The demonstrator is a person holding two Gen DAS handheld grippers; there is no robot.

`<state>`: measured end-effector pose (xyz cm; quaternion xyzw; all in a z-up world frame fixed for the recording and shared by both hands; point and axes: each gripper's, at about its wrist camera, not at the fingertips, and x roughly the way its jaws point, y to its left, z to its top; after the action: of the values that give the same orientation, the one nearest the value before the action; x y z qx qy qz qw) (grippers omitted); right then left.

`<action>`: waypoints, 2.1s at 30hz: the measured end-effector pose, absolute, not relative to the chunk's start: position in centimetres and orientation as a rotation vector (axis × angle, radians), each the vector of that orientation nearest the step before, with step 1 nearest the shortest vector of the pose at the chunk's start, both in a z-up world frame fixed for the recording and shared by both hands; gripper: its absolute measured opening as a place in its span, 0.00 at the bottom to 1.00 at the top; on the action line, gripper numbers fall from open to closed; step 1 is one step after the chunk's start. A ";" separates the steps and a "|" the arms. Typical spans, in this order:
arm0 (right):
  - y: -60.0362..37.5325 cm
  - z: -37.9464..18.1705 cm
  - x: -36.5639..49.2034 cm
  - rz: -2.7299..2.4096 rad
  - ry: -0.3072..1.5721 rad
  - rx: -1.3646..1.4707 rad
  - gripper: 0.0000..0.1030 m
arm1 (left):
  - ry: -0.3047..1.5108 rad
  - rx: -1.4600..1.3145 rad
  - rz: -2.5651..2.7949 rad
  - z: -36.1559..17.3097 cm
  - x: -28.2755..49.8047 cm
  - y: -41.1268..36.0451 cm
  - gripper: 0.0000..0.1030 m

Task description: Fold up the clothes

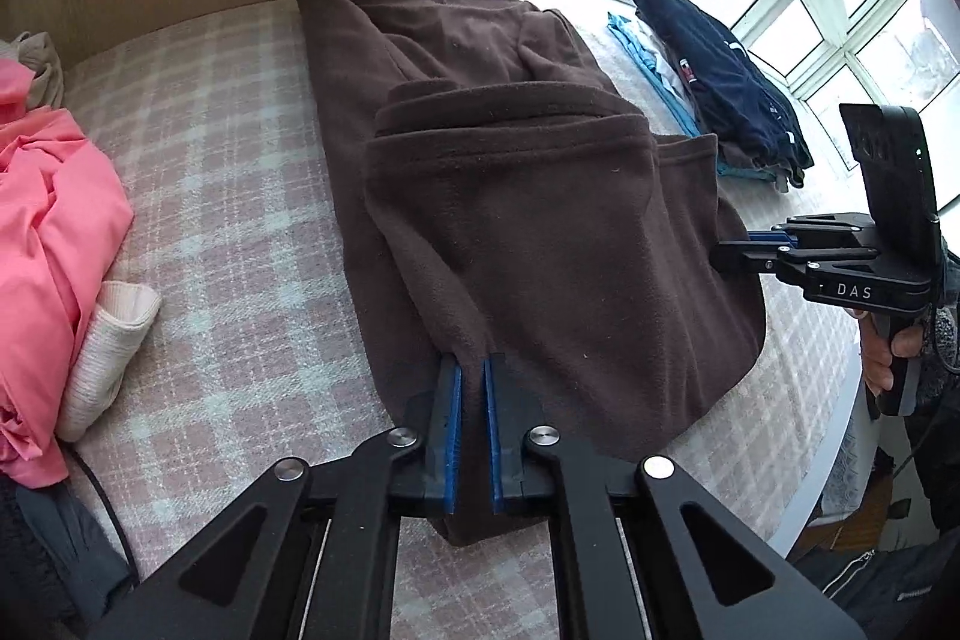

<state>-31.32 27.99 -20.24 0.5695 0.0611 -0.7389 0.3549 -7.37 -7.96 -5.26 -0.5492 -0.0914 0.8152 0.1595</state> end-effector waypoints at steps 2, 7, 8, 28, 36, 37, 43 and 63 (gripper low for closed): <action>28.0 -20.1 -31.3 -1.918 0.163 1.459 0.12 | -0.313 -1.561 2.345 -5.0 -6.9 -8.6 0.06; 28.3 -22.9 -33.5 -1.879 0.086 1.582 0.19 | -0.437 -1.644 2.310 -8.1 -7.3 -10.2 0.15; 28.8 -22.6 -33.8 -1.872 0.049 1.588 0.19 | -0.440 -1.643 2.313 -8.0 -7.3 -10.4 0.17; 34.4 -21.5 -26.3 -1.867 0.214 1.396 0.22 | 0.126 -1.595 2.181 -7.5 -13.8 -2.2 0.21; 33.4 -22.6 -27.1 -1.789 0.204 1.360 0.09 | 0.156 -1.602 2.195 -7.2 -13.9 -2.1 0.20; 33.5 -22.6 -27.1 -1.778 0.185 1.363 0.07 | 0.141 -1.602 2.194 -7.2 -13.9 -2.2 0.20; 37.1 -24.6 -28.0 -1.804 0.074 1.507 0.01 | 0.089 -1.591 2.183 -7.6 -14.0 -3.1 0.20; 29.4 -20.2 -32.5 -1.934 0.124 1.303 0.05 | 0.046 -1.424 2.247 -3.4 -12.1 -3.9 0.20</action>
<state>-32.47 29.36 -20.22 0.5134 0.0490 -0.7617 0.3923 -12.14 -3.90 -3.38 -0.5198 0.0167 0.8202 0.2384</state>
